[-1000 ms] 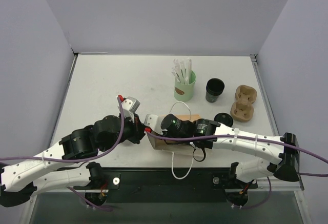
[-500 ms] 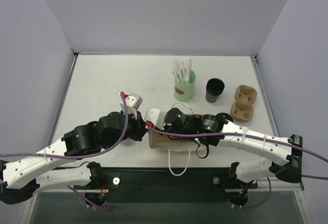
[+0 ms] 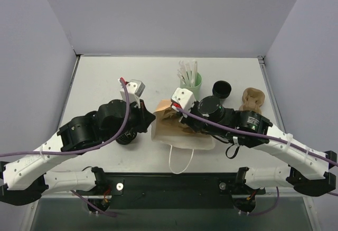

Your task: Pack the takeout coffee

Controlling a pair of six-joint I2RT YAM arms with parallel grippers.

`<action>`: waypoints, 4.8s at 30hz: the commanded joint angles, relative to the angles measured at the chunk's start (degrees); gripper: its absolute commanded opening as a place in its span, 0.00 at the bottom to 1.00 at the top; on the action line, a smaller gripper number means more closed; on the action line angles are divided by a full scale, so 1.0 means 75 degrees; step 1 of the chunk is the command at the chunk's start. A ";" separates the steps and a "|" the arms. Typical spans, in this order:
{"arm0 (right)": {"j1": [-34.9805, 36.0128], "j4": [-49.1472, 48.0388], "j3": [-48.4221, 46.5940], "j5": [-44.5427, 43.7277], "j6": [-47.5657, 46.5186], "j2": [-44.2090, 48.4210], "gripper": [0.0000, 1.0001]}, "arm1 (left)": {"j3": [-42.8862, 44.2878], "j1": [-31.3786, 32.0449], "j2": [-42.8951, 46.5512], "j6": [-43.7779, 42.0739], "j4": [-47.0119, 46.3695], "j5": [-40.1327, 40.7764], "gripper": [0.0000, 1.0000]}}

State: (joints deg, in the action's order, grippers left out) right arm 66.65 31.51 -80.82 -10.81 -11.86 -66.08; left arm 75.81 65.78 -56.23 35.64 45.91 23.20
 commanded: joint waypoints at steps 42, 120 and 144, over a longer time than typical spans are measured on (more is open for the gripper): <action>-0.0613 0.0604 -0.0591 0.2344 0.0843 0.0632 0.00 | 0.2244 -0.1376 -0.2242 -0.1329 0.1919 -0.2238 0.00; -0.4563 -0.0463 0.0252 0.6281 0.2566 0.0514 0.00 | 0.3474 -0.2102 -0.3460 -0.4904 -0.0156 -0.5788 0.39; -0.4691 -0.0428 0.0124 0.6281 0.3010 0.0585 0.13 | 0.2807 -0.2513 -0.3215 -0.3583 -0.0707 -0.6938 0.00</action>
State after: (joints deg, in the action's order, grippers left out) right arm 32.53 29.89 -77.62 36.05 7.99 -62.17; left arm 98.80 47.44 -81.69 2.90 45.15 -26.35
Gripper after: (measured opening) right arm 0.085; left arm 0.026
